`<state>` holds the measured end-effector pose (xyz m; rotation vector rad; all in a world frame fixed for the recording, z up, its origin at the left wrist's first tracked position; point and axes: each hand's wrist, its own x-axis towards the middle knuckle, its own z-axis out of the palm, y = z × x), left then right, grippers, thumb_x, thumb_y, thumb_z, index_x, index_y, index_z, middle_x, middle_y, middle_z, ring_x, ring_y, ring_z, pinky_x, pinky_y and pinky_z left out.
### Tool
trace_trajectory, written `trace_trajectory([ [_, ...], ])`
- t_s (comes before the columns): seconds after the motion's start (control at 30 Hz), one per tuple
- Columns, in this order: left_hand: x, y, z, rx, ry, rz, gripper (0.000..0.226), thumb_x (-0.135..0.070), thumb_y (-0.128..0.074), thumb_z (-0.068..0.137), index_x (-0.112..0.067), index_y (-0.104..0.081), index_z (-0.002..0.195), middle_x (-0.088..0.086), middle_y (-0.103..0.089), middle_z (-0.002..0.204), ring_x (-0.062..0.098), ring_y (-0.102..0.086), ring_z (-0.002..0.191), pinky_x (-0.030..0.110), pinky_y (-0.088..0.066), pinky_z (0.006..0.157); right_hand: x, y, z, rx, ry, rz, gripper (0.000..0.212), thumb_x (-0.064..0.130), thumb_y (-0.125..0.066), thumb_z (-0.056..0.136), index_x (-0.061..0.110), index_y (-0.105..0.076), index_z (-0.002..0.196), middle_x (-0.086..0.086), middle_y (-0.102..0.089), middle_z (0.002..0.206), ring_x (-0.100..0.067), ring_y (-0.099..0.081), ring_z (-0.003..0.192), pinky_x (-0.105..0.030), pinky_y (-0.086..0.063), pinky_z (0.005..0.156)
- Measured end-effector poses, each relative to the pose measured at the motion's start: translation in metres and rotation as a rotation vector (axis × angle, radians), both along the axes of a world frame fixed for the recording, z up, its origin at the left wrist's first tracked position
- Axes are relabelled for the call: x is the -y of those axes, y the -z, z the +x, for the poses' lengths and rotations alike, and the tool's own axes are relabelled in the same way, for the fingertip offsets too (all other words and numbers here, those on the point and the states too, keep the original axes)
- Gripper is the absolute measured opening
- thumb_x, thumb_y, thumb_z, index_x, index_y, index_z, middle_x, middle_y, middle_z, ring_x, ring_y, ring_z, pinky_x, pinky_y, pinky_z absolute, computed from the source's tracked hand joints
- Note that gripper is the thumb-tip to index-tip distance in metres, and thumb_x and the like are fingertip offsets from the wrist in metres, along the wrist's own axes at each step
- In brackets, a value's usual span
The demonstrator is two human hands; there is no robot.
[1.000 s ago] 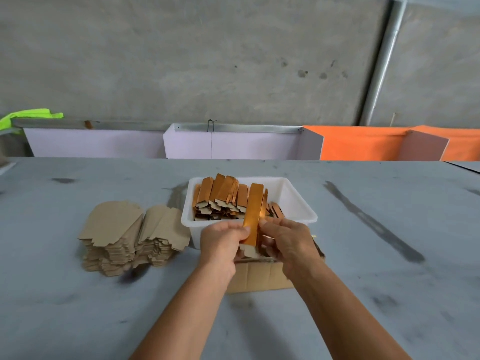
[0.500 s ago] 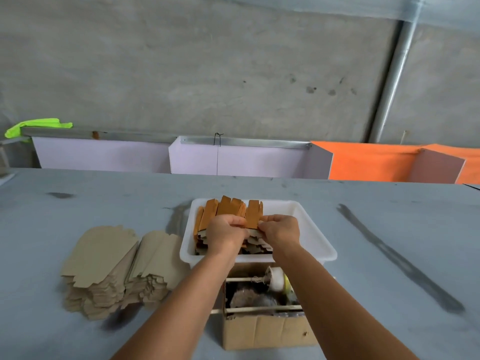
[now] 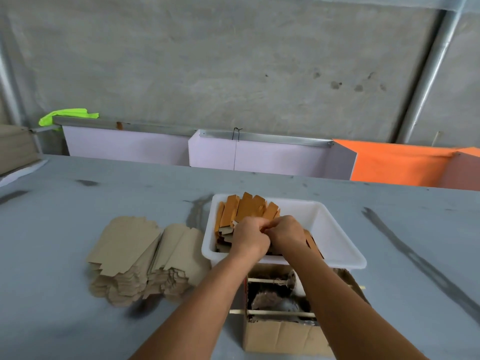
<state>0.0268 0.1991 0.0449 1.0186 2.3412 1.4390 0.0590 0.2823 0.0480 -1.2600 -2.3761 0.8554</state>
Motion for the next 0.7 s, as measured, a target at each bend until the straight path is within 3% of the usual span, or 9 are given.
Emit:
trace_trajectory([
  [0.07, 0.007, -0.004, 0.004, -0.02, -0.016, 0.027, 0.044, 0.006, -0.041, 0.092, -0.017, -0.06, 0.125, 0.002, -0.058, 0.13, 0.018, -0.049, 0.124, 0.015, -0.033, 0.085, 0.005, -0.003, 0.001, 0.064, -0.009, 0.132, 0.018, 0.014, -0.055, 0.09, 0.013, -0.069, 0.101, -0.008, -0.067, 0.1, -0.024, -0.062, 0.096, -0.035, -0.053, 0.084],
  [0.13, 0.019, -0.006, 0.009, -0.043, -0.092, 0.112, 0.043, 0.007, -0.042, 0.09, -0.014, -0.062, 0.122, 0.001, -0.061, 0.125, 0.015, -0.053, 0.119, 0.014, -0.035, 0.088, 0.017, -0.007, 0.004, -0.036, 0.015, 0.261, 0.02, 0.01, -0.052, 0.09, 0.013, -0.07, 0.099, -0.009, -0.066, 0.1, -0.027, -0.058, 0.099, -0.033, -0.051, 0.079],
  [0.23, 0.046, -0.005, 0.012, -0.035, -0.275, 0.25, 0.042, 0.01, -0.044, 0.084, -0.014, -0.07, 0.107, 0.0, -0.07, 0.104, 0.014, -0.062, 0.098, 0.018, -0.047, 0.082, 0.051, -0.015, 0.01, -0.283, -0.083, 0.366, 0.017, 0.011, -0.055, 0.09, 0.009, -0.072, 0.089, -0.009, -0.069, 0.088, -0.025, -0.06, 0.087, -0.033, -0.049, 0.073],
  [0.33, 0.077, 0.001, 0.008, 0.015, -0.492, 0.357, 0.037, 0.013, -0.047, 0.076, -0.01, -0.071, 0.091, 0.005, -0.071, 0.091, 0.019, -0.064, 0.085, 0.027, -0.049, 0.076, 0.097, -0.018, 0.015, -0.388, -0.314, 0.415, 0.014, 0.011, -0.06, 0.089, 0.008, -0.073, 0.085, -0.006, -0.07, 0.084, -0.02, -0.062, 0.077, -0.028, -0.048, 0.067],
  [0.5, 0.127, 0.01, -0.002, 0.025, -0.713, 0.405, 0.042, 0.018, -0.043, 0.07, -0.007, -0.068, 0.093, 0.01, -0.068, 0.097, 0.026, -0.059, 0.092, 0.032, -0.047, 0.083, 0.148, -0.006, 0.001, -0.161, -0.554, 0.462, 0.02, 0.011, -0.05, 0.092, 0.001, -0.067, 0.091, -0.016, -0.067, 0.091, -0.03, -0.062, 0.087, -0.033, -0.046, 0.074],
  [0.7, 0.15, 0.012, -0.004, 0.025, -0.737, 0.379, 0.042, 0.019, -0.044, 0.072, -0.005, -0.067, 0.098, 0.01, -0.066, 0.103, 0.024, -0.058, 0.094, 0.026, -0.041, 0.081, 0.178, 0.029, -0.02, 0.23, -0.654, 0.679, 0.031, 0.01, -0.047, 0.094, 0.002, -0.048, 0.123, -0.017, -0.052, 0.121, -0.031, -0.048, 0.112, -0.037, -0.042, 0.096],
])
